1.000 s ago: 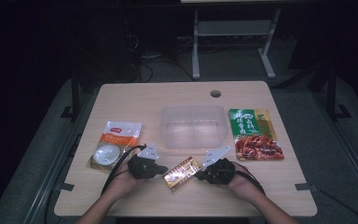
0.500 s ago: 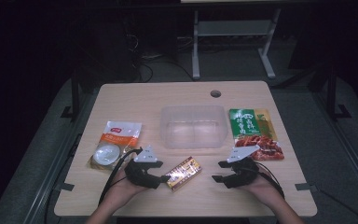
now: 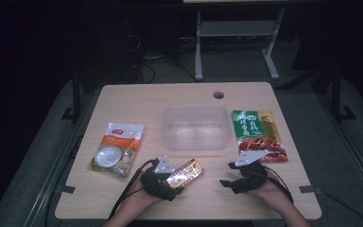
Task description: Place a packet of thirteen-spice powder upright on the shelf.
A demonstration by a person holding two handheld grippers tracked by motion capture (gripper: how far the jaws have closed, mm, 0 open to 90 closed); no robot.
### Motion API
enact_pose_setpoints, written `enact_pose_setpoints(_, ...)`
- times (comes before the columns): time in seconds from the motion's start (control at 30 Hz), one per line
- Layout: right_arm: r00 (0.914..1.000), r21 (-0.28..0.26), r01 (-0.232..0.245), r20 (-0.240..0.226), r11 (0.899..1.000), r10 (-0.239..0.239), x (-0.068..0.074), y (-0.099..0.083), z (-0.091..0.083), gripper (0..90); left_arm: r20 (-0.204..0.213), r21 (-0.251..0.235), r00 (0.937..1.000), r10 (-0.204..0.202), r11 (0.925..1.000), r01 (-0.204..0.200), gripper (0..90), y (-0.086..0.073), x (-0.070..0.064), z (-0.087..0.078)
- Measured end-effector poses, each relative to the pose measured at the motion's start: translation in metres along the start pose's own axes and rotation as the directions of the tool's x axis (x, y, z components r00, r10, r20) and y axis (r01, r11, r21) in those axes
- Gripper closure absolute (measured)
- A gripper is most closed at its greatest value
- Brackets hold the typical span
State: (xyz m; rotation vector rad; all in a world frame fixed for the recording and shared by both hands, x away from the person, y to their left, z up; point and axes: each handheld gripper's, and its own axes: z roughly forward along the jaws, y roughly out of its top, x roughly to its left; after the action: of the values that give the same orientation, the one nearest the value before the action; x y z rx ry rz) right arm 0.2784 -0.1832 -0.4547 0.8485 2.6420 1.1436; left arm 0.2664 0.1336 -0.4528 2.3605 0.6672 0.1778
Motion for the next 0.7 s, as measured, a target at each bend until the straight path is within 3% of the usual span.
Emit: enact_pose_setpoints(0.7,0.9999,-0.002,-0.012,0.004,1.000,0.012,-0.0033,-0.0010,0.0018,25.2,-0.043,0.029,0.9991,0.001,0.9996,0.000,30.6,-0.0014,-0.0053,0.0106)
